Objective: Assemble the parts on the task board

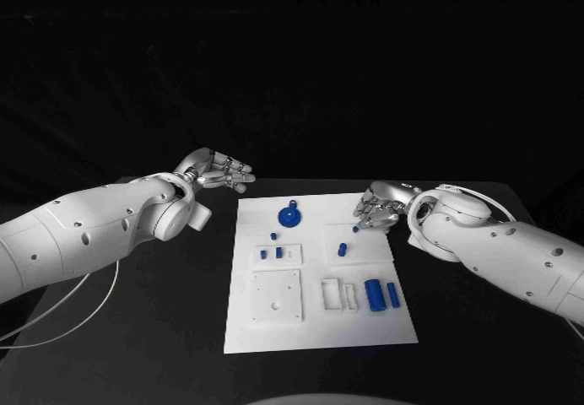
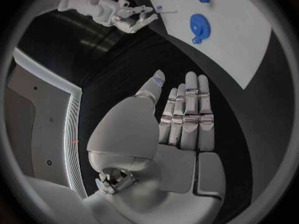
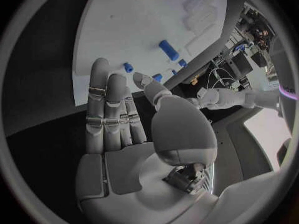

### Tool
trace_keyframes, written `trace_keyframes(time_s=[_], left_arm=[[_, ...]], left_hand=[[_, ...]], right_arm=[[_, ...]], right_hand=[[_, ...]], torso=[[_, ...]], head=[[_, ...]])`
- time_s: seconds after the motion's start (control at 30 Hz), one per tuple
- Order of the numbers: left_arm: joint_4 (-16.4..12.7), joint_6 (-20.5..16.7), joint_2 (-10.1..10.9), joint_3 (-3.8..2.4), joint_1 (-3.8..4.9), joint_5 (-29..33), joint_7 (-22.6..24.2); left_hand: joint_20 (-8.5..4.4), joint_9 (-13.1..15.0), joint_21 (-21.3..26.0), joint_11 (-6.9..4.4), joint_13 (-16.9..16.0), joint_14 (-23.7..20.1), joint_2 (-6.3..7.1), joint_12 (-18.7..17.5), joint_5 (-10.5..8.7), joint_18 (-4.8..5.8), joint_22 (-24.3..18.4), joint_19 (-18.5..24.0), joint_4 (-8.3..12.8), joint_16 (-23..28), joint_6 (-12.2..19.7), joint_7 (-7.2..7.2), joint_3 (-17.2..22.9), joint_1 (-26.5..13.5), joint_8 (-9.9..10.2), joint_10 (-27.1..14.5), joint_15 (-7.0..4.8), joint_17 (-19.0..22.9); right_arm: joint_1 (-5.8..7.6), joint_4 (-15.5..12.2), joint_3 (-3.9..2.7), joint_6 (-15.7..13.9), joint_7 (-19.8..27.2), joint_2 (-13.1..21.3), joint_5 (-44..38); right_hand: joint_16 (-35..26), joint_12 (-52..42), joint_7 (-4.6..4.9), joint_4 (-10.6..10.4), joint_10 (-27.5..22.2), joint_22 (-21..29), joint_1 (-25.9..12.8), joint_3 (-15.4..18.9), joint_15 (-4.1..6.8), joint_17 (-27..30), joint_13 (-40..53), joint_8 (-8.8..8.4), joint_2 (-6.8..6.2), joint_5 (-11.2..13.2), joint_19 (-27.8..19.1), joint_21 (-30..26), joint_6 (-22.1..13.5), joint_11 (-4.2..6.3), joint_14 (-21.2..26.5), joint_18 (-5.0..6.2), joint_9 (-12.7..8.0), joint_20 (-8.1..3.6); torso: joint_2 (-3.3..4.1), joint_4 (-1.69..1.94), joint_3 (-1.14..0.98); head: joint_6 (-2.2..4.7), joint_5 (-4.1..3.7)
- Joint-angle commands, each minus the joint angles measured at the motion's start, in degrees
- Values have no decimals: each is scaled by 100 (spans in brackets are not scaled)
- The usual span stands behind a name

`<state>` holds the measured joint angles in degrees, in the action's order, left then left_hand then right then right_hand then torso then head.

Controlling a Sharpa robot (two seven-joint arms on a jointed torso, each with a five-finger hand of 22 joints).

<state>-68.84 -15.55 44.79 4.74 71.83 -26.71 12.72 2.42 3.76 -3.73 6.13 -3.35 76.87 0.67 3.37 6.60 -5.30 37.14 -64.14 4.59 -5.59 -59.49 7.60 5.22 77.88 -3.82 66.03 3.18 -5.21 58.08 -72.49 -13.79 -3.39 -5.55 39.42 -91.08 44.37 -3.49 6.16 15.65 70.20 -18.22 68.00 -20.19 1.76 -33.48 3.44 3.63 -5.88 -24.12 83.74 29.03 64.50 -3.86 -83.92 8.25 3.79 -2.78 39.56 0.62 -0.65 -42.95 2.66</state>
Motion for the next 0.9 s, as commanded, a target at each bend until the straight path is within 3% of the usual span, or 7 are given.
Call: trace_keyframes(time_s=[0.03,0.1,0.17,0.2,0.27,0.4,0.9], left_arm=[[-166,52,23,-8,13,835,337],[-213,83,31,-9,14,857,351],[-254,92,34,-9,14,874,371],[-270,88,34,-9,15,880,380],[-296,71,38,-9,15,889,394],[-319,32,43,-9,15,894,401],[-276,-1,30,-8,15,896,375]], left_hand=[[102,3,-18,-1,-7,-261,-28,11,-24,107,-625,194,7,180,56,0,-93,47,11,27,112,-41],[129,1,-1,25,-4,-336,-57,4,-22,110,-930,158,4,201,65,-2,-132,50,14,30,126,-64],[107,-3,-17,23,-4,-345,-115,4,-22,136,-1812,-58,36,205,58,-8,-248,72,20,34,121,-142],[107,2,-43,22,-4,-323,-119,5,-16,123,-1910,-82,46,203,59,-8,-253,72,13,33,115,-139],[93,2,-62,23,-4,-266,-122,5,-12,117,-1962,-130,53,192,46,4,-255,75,13,30,98,-150],[71,1,-84,32,-5,-198,-122,6,-14,125,-2028,-186,61,195,19,26,-263,75,14,-3,82,-173],[47,1,-132,37,-5,-137,-130,6,-17,129,-2153,-243,83,190,3,32,-279,95,13,-41,63,-217]], right_arm=[[-6,-103,92,-249,-350,8,-798],[-6,-134,139,-297,-425,4,-911],[-6,-159,189,-327,-504,-2,-1016],[-6,-165,214,-335,-533,-6,-1053],[-6,-170,266,-348,-571,-17,-1107],[-6,-183,335,-367,-579,-51,-1144],[-13,-299,400,-361,-515,-108,-1065]], right_hand=[[59,16,2,-16,-91,-89,13,-97,-33,17,-3,-6,-88,190,59,56,44,-5,30,-50,-4,3],[108,16,6,-24,-141,-139,20,-183,-35,16,-3,-5,-138,360,64,85,60,-18,29,-57,-3,7],[213,16,7,-56,-202,-209,29,-280,-40,-8,-2,-6,-206,477,94,132,55,-30,23,-74,-4,7],[278,13,10,-92,-195,-256,35,-352,-42,-17,-2,-6,-244,503,86,150,56,-26,49,-74,-4,6],[386,16,9,-206,-187,-394,54,-519,-41,19,-2,-5,-347,544,49,179,62,-30,98,-65,-3,8],[425,16,6,-259,-141,-484,99,-606,-33,67,-3,-4,-364,580,38,179,75,-20,99,-63,-1,3],[524,15,-19,-280,51,-778,145,-985,-4,142,0,-1,-338,792,4,173,182,33,115,-83,5,-27]], torso=[[6,-10,10],[6,-9,10],[12,0,-2],[14,3,-3],[17,5,-7],[21,0,-15],[16,-2,-9]], head=[[3,-22],[2,-27],[14,-64],[14,-67],[20,-67],[-14,-43],[-37,-25]])
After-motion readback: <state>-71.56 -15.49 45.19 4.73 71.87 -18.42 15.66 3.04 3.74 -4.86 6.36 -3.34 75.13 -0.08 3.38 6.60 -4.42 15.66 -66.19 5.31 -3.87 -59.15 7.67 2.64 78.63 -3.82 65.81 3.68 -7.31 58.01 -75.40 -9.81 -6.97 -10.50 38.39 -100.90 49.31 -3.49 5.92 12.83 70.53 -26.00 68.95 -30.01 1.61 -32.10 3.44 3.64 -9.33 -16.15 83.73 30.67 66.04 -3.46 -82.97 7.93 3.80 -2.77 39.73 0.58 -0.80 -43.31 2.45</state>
